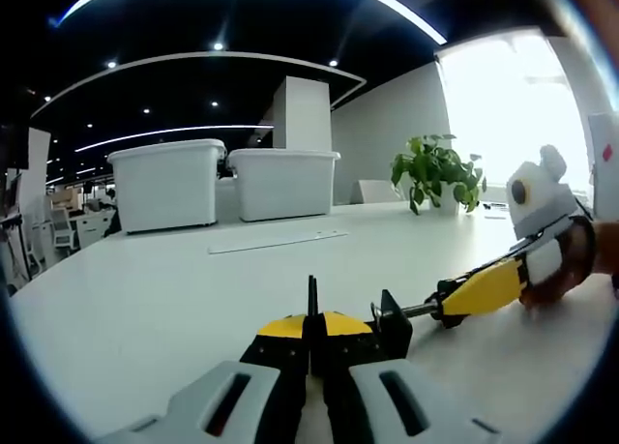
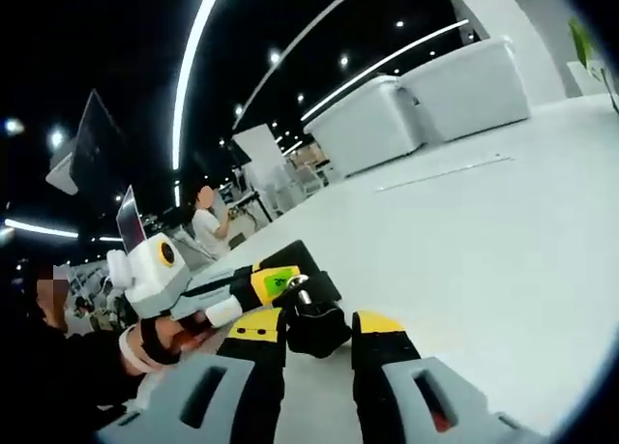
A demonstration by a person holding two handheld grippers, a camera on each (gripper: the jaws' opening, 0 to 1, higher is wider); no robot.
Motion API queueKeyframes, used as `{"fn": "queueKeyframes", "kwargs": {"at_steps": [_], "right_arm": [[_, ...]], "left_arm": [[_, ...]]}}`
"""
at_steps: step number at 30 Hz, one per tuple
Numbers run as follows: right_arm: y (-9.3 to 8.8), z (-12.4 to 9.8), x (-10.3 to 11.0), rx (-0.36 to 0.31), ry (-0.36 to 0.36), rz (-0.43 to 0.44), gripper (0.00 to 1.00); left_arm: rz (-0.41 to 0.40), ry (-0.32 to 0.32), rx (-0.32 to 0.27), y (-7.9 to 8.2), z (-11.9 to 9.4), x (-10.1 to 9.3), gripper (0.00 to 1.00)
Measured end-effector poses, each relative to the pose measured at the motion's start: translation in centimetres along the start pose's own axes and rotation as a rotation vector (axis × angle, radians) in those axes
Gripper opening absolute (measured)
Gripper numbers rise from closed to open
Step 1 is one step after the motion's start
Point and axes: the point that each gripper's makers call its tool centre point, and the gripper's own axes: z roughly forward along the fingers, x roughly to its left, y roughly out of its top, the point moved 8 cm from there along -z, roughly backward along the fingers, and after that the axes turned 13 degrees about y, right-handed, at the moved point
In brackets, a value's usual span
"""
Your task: Clamp the fixed fixture on the desktop, loosen the retaining clip, secure it to the edge of the desk, and tighten the retaining clip.
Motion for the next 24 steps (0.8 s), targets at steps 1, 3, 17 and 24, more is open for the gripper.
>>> {"fn": "queueKeyframes", "kwargs": {"at_steps": [1, 3, 17, 24], "right_arm": [[0.06, 0.01, -0.03, 0.007, -0.003, -0.039, 0.26], [0.03, 0.04, 0.27, 0.02, -0.01, -0.121, 0.26], [-0.67, 0.74, 0.57, 0.163, -0.073, -0.673, 0.25], [-0.32, 0.87, 0.05, 0.166, -0.081, -0.714, 0.25]], "left_arm": [[-0.001, 0.0, 0.0, 0.0, -0.01, 0.0, 0.04], [-0.001, 0.0, 0.0, 0.0, -0.02, 0.0, 0.04], [-0.005, 0.002, 0.002, -0.03, -0.08, 0.0, 0.04], [-0.007, 0.002, 0.003, -0.02, -0.06, -0.05, 0.04]]}}
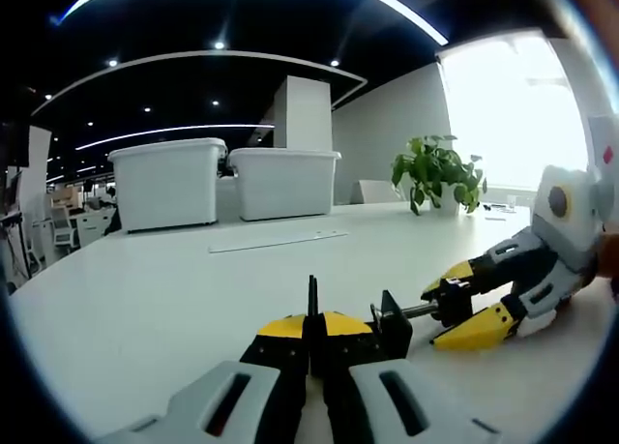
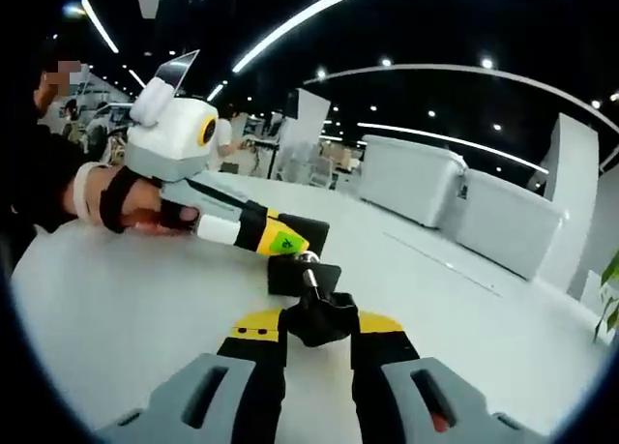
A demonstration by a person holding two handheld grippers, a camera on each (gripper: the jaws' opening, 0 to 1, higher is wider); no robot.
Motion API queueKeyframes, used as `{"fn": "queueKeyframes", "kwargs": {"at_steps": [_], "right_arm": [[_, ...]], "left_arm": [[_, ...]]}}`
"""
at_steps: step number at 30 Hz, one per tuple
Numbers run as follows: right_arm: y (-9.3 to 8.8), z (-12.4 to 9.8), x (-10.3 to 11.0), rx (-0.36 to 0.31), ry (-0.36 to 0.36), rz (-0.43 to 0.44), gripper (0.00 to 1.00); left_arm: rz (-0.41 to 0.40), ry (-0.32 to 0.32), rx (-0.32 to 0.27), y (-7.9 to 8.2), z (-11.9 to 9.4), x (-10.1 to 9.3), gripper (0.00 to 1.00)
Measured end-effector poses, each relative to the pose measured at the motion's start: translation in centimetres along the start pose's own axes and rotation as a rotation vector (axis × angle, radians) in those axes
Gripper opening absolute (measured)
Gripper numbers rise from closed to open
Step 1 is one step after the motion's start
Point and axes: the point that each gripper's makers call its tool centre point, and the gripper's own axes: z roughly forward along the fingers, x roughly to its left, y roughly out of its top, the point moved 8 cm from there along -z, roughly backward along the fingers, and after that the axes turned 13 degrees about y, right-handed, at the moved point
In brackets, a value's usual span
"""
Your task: Clamp the fixed fixture on the desktop, loosen the retaining clip, secure it to the edge of the desk, and tighten the retaining clip.
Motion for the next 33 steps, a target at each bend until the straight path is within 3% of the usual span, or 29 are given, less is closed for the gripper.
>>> {"fn": "queueKeyframes", "kwargs": {"at_steps": [10, 14, 16, 21, 30, 32, 33], "right_arm": [[0.11, -0.09, 0.19, 0.002, -0.015, -0.013, 0.25], [0.33, -0.05, 0.43, 0.012, -0.033, -0.069, 0.25], [0.69, -0.04, 0.59, 0.026, -0.053, -0.162, 0.25], [0.72, -0.07, 0.8, 0.02, -0.054, -0.154, 0.25], [0.33, -0.2, 0.59, 0.02, -0.018, 0.008, 0.26], [0.07, -0.25, 0.69, 0.023, 0.006, 0.166, 0.3], [0.24, -0.19, 0.88, -0.02, 0.039, 0.314, 0.35]], "left_arm": [[0.0, 0.002, 0.0, 0.01, 0.02, -0.01, 0.04], [-0.003, 0.004, 0.001, 0.01, 0.02, 0.03, 0.04], [-0.008, 0.008, 0.004, 0.0, 0.02, 0.09, 0.04], [-0.016, 0.009, 0.007, 0.0, 0.04, 0.16, 0.04], [0.006, 0.006, -0.002, 0.02, 0.09, 0.1, 0.04], [0.006, 0.005, -0.001, -0.01, 0.09, 0.1, 0.04], [0.005, 0.005, -0.001, -0.02, 0.11, 0.1, 0.04]]}}
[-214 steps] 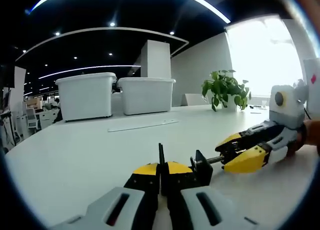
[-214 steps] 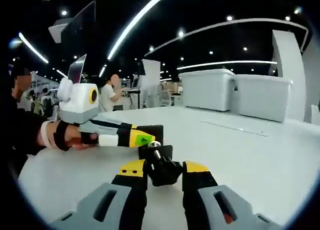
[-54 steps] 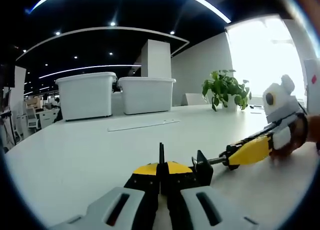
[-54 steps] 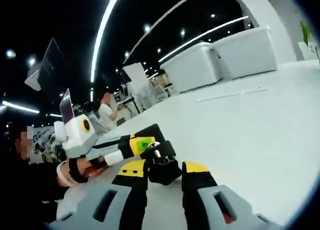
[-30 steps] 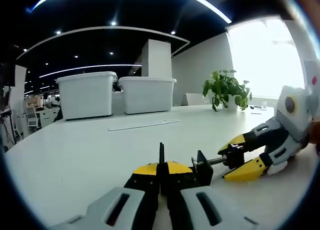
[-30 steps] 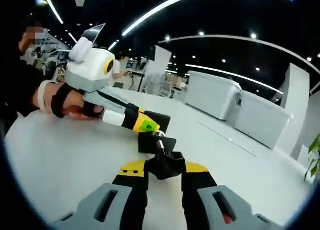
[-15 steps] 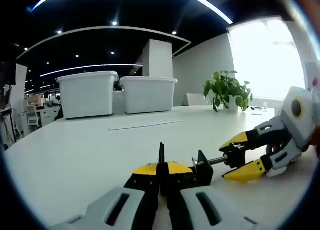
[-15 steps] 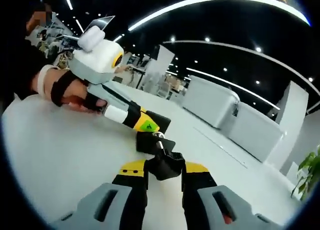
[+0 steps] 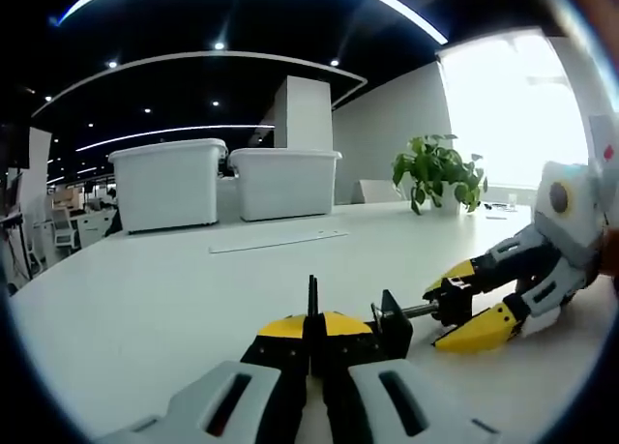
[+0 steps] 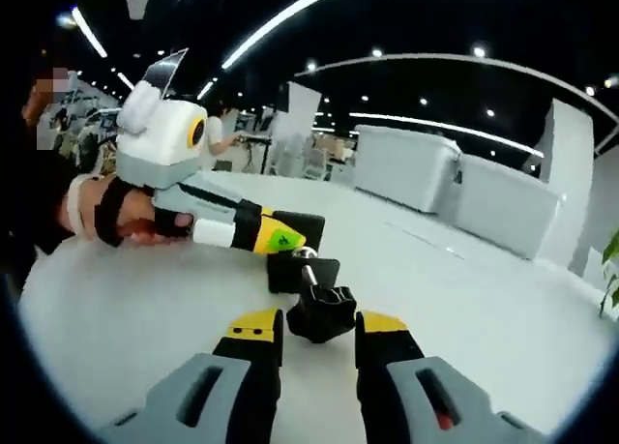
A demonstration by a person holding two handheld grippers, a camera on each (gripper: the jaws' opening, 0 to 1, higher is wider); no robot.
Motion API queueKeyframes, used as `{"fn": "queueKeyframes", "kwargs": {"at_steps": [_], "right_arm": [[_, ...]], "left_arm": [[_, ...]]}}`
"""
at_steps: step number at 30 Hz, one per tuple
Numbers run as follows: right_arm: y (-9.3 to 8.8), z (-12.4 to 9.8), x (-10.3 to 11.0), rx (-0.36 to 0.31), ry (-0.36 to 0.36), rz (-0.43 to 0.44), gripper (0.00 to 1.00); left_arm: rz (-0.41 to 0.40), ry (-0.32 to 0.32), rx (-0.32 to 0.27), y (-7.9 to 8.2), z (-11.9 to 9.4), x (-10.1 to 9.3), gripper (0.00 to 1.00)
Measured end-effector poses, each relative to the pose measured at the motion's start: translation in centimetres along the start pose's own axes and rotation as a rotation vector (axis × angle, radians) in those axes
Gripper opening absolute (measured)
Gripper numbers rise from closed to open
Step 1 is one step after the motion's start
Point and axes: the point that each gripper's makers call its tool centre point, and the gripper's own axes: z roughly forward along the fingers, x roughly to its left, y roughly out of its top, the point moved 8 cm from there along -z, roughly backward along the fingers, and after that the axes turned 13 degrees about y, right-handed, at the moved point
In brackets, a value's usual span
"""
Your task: Clamp the fixed fixture on the desktop, loosen the retaining clip, secure it to the edge of the desk, and tighten the retaining clip.
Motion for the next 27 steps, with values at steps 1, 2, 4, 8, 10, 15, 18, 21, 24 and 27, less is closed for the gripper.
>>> {"fn": "queueKeyframes", "kwargs": {"at_steps": [1, 2, 4, 8, 10, 15, 18, 21, 24, 27], "right_arm": [[0.3, 0.0, 0.1, -0.054, 0.035, 0.116, 0.42], [0.5, -0.2, 0.2, -0.09, 0.05, 0.219, 0.45], [0.5, -0.5, -0.1, -0.13, 0.038, 0.368, 0.42], [0.1, -0.9, -1.8, -0.163, -0.004, 0.465, 0.32], [-0.1, -1.0, -1.9, -0.203, 0.026, 0.545, 0.31], [-0.2, -1.1, -2.1, -0.247, 0.061, 0.689, 0.27], [-0.1, -1.1, -2.2, -0.255, 0.063, 0.732, 0.27], [-0.1, -1.0, -2.0, -0.249, 0.062, 0.734, 0.27], [-0.1, -1.0, -2.0, -0.255, 0.062, 0.755, 0.26], [0.0, -1.0, -1.7, -0.235, 0.058, 0.654, 0.26]], "left_arm": [[0.001, 0.0, 0.0, 0.0, 0.0, 0.0, 0.04], [0.001, 0.0, 0.0, 0.0, 0.0, 0.0, 0.04], [0.001, -0.001, 0.0, 0.0, 0.0, 0.0, 0.04], [0.002, -0.002, 0.0, 0.0, 0.0, 0.0, 0.04], [0.0, -0.004, 0.0, 0.0, 0.0, 0.0, 0.04], [0.002, -0.006, -0.001, 0.0, 0.0, -0.1, 0.04], [0.002, -0.007, -0.001, 0.0, -0.1, -0.1, 0.04], [0.002, -0.007, -0.001, 0.0, -0.1, -0.1, 0.04], [0.002, -0.007, -0.001, 0.0, -0.1, -0.1, 0.04], [0.002, -0.007, -0.001, 0.0, -0.1, -0.1, 0.04]]}}
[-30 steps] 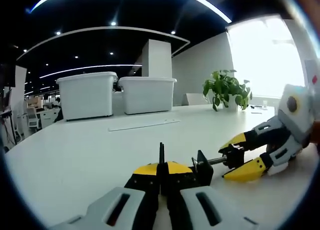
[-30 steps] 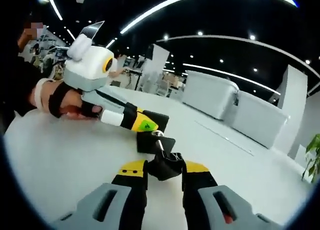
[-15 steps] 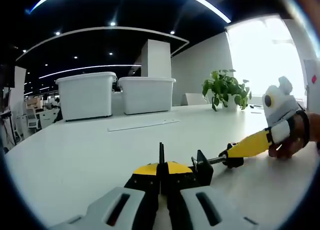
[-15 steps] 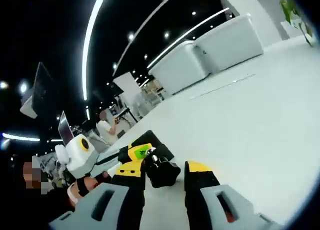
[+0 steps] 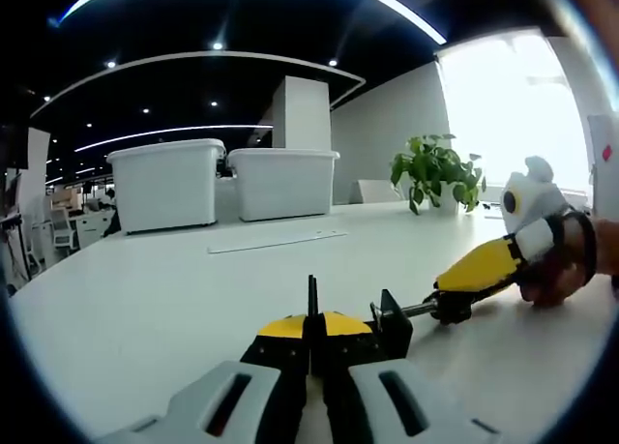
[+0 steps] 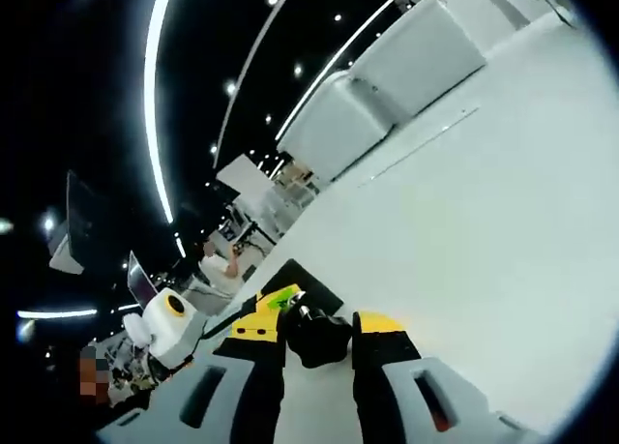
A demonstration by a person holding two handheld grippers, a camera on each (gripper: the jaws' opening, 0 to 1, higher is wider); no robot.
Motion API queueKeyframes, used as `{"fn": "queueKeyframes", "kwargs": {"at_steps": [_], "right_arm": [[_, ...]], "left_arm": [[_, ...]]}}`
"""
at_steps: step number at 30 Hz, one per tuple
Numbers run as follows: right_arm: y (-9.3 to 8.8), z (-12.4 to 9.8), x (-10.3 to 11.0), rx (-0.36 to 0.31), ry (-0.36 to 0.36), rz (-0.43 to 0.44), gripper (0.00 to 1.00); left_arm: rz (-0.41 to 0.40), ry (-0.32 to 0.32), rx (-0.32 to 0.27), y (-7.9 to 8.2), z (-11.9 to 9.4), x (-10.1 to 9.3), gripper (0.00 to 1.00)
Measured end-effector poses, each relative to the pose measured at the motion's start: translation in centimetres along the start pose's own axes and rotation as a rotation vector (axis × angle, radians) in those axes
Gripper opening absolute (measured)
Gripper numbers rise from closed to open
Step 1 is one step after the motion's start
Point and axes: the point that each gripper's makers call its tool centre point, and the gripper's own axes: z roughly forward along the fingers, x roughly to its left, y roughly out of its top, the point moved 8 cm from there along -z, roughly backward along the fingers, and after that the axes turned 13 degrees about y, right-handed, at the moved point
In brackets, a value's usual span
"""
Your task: Clamp the fixed fixture on the desktop, loosen the retaining clip, secure it to the edge of the desk, and tighten the retaining clip.
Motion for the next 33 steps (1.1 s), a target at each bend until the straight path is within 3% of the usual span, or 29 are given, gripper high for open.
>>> {"fn": "queueKeyframes", "kwargs": {"at_steps": [1, 5, 8, 12, 14, 16, 21, 27, 30, 33], "right_arm": [[0.1, 0.0, 0.0, 0.008, 0.0, -0.033, 0.26], [0.2, 0.2, 0.7, 0.066, -0.004, -0.301, 0.26], [0.0, 0.3, 1.1, 0.094, -0.009, -0.427, 0.26], [-0.4, 0.5, 1.4, 0.159, -0.031, -0.697, 0.26], [-0.7, 0.7, 1.3, 0.21, -0.057, -0.903, 0.26], [-1.1, 0.8, 1.3, 0.233, -0.075, -0.986, 0.26], [-1.1, 1.0, 1.1, 0.245, -0.087, -1.043, 0.26], [-0.8, 1.0, 0.8, 0.238, -0.085, -1.024, 0.27], [-0.6, 0.8, 0.7, 0.223, -0.073, -0.861, 0.29], [0.6, 0.5, 1.2, 0.12, -0.039, -0.677, 0.34]], "left_arm": [[-0.001, 0.0, 0.0, 0.0, 0.0, 0.0, 0.04], [-0.001, 0.001, 0.0, 0.0, 0.0, 0.0, 0.04], [-0.001, 0.001, 0.001, 0.0, 0.0, 0.0, 0.04], [-0.002, 0.001, 0.001, 0.0, 0.0, 0.0, 0.04], [-0.002, 0.001, 0.001, 0.0, 0.0, 0.0, 0.04], [-0.001, 0.002, 0.001, 0.0, 0.0, 0.0, 0.04], [-0.001, 0.002, 0.001, 0.0, 0.1, 0.0, 0.04], [-0.004, 0.003, 0.002, 0.0, 0.1, 0.0, 0.04], [-0.004, 0.0, 0.002, 0.0, 0.1, 0.0, 0.04], [-0.005, 0.0, 0.002, 0.1, 0.1, 0.0, 0.04]]}}
